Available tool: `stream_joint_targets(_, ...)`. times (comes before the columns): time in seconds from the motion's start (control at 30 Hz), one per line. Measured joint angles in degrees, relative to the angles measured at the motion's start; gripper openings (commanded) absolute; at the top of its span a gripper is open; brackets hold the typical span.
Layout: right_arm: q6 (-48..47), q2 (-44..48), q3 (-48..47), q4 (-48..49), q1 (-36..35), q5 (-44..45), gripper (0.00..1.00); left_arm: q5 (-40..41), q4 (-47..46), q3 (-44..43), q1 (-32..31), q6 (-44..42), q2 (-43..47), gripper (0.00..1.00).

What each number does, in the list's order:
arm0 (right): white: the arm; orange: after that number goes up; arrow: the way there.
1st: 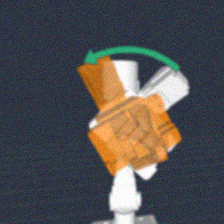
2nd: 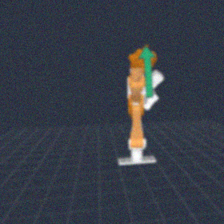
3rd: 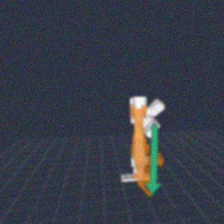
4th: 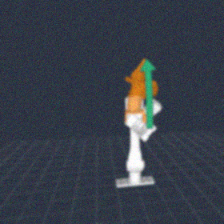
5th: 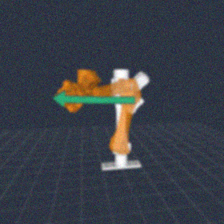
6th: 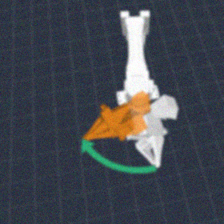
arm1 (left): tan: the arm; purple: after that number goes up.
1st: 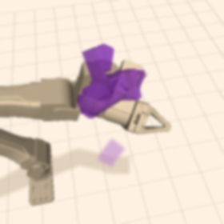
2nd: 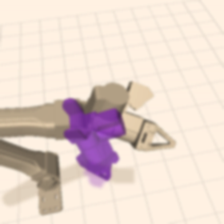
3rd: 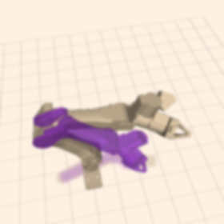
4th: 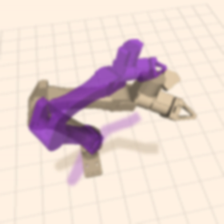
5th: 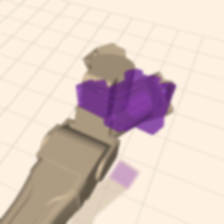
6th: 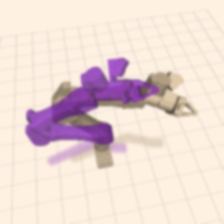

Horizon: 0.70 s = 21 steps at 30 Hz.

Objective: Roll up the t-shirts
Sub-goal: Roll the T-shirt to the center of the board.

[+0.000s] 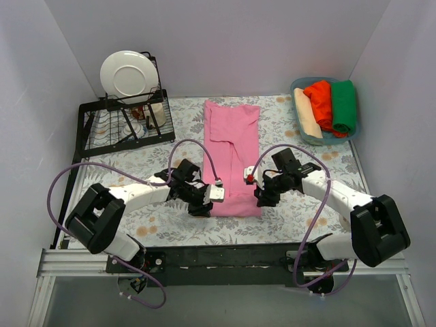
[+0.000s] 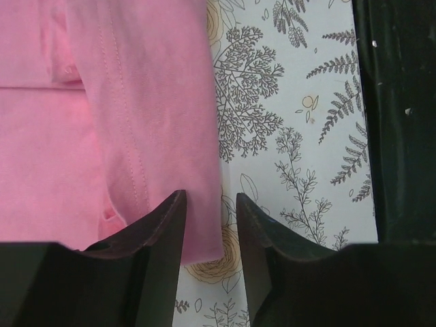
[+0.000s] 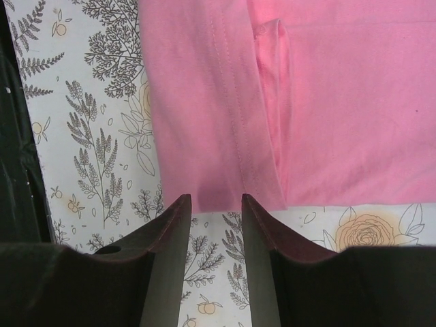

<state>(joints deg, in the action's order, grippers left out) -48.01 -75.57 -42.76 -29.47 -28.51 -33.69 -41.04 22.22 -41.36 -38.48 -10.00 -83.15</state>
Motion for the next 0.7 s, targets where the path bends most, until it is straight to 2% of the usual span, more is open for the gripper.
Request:
stream_joint_targets(0.07,-0.2,-0.8,0.0,0.2,0.0,0.0,0.43,0.3,-0.2,-0.1,0.0,-0.2,-1.6,0.35)
stream_joint_targets(0.3,-0.7,-3.3,-0.4,0.4,0.0,-0.4,0.43,1.6,0.4,-4.5,3.1,2.2,-6.9,0.48)
stream_joint_targets(0.33,-0.8,-3.6,-0.6,0.4,0.0,-0.5,0.43,1.5,1.1,-6.1,4.0,2.7,-8.0,0.54)
stream_joint_targets(0.37,-0.9,-3.8,-0.8,0.5,0.0,-0.6,0.43,1.5,1.9,-7.8,5.2,3.0,-9.1,0.55)
stream_joint_targets(0.53,-1.5,-4.2,-1.2,0.6,0.0,-0.6,0.43,1.0,5.5,-11.3,8.4,3.4,-9.8,0.57)
stream_joint_targets(0.7,-1.7,-4.1,-1.4,0.5,0.0,-0.5,0.44,-1.2,8.5,-11.1,8.2,3.4,-5.9,0.57)
